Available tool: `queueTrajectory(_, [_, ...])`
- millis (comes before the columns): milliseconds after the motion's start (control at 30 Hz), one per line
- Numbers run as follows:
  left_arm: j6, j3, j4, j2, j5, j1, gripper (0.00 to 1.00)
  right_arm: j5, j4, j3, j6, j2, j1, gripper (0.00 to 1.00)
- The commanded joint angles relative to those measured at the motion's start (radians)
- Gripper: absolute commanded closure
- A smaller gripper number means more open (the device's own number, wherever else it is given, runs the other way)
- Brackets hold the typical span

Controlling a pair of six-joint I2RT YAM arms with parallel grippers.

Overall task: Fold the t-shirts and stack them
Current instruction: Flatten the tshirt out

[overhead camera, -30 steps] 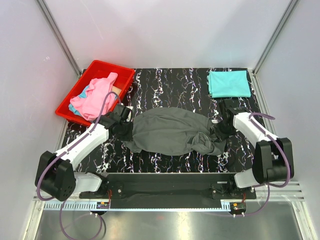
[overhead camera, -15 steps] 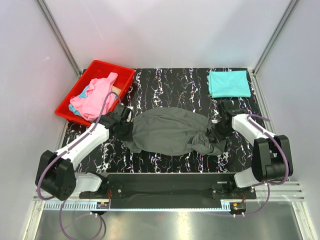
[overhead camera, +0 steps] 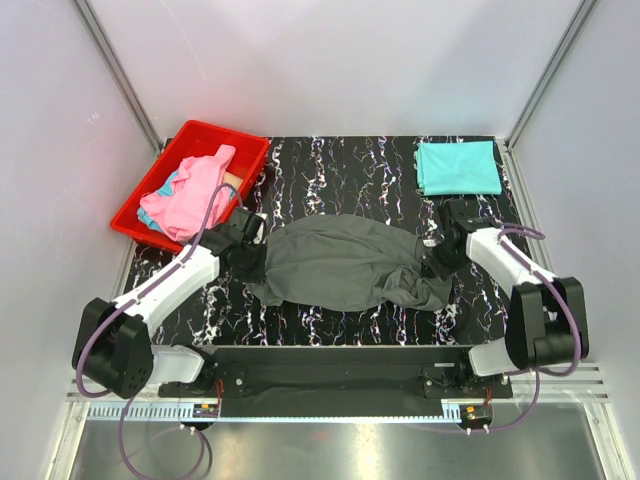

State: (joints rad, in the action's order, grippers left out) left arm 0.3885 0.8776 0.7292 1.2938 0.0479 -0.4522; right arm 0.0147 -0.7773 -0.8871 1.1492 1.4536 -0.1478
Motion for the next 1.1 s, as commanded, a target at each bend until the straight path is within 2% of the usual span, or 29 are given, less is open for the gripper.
queueTrajectory(0, [-0.022, 0.079, 0.06, -0.03, -0.045, 0.006, 1.0, -0.171, -0.127, -0.12, -0.087, -0.12, 0.007, 1.0])
queueTrajectory(100, [-0.039, 0.213, 0.18, -0.088, -0.154, 0.006, 1.0, -0.298, -0.266, -0.264, -0.158, -0.234, 0.013, 1.0])
queueTrajectory(233, [-0.049, 0.467, 0.295, -0.169, -0.188, 0.006, 1.0, -0.45, -0.419, -0.519, -0.203, -0.372, 0.013, 1.0])
queueTrajectory(333, [-0.053, 0.598, 0.355, -0.182, -0.103, 0.006, 1.0, -0.481, -0.474, -0.649, -0.224, -0.435, 0.013, 1.0])
queueTrajectory(433, [-0.034, 0.649, 0.371, -0.198, 0.047, 0.004, 1.0, -0.449, -0.493, -0.723, -0.244, -0.485, 0.013, 1.0])
queueTrajectory(567, [-0.005, 0.629, 0.343, -0.235, 0.264, -0.003, 1.0, -0.358, -0.441, -0.728, -0.289, -0.59, 0.013, 1.0])
queueTrajectory(667, [0.001, 0.598, 0.319, -0.241, 0.357, -0.005, 1.0, -0.337, -0.422, -0.743, -0.293, -0.645, 0.013, 1.0])
queueTrajectory(767, [-0.022, 0.561, 0.271, -0.2, 0.376, -0.005, 1.0, -0.315, -0.389, -0.762, -0.298, -0.644, 0.013, 1.0])
queueTrajectory(967, [-0.06, 0.472, 0.097, 0.109, 0.441, 0.081, 0.98, -0.326, -0.208, -0.575, -0.338, -0.575, 0.013, 1.0])
queueTrajectory(1000, [-0.062, 0.48, 0.076, 0.209, 0.422, 0.092, 0.89, -0.318, -0.16, -0.511, -0.336, -0.562, 0.013, 1.0])
queueTrajectory(1067, [-0.071, 0.527, 0.055, 0.321, 0.353, 0.116, 0.78, -0.321, -0.113, -0.448, -0.332, -0.556, 0.013, 1.0])
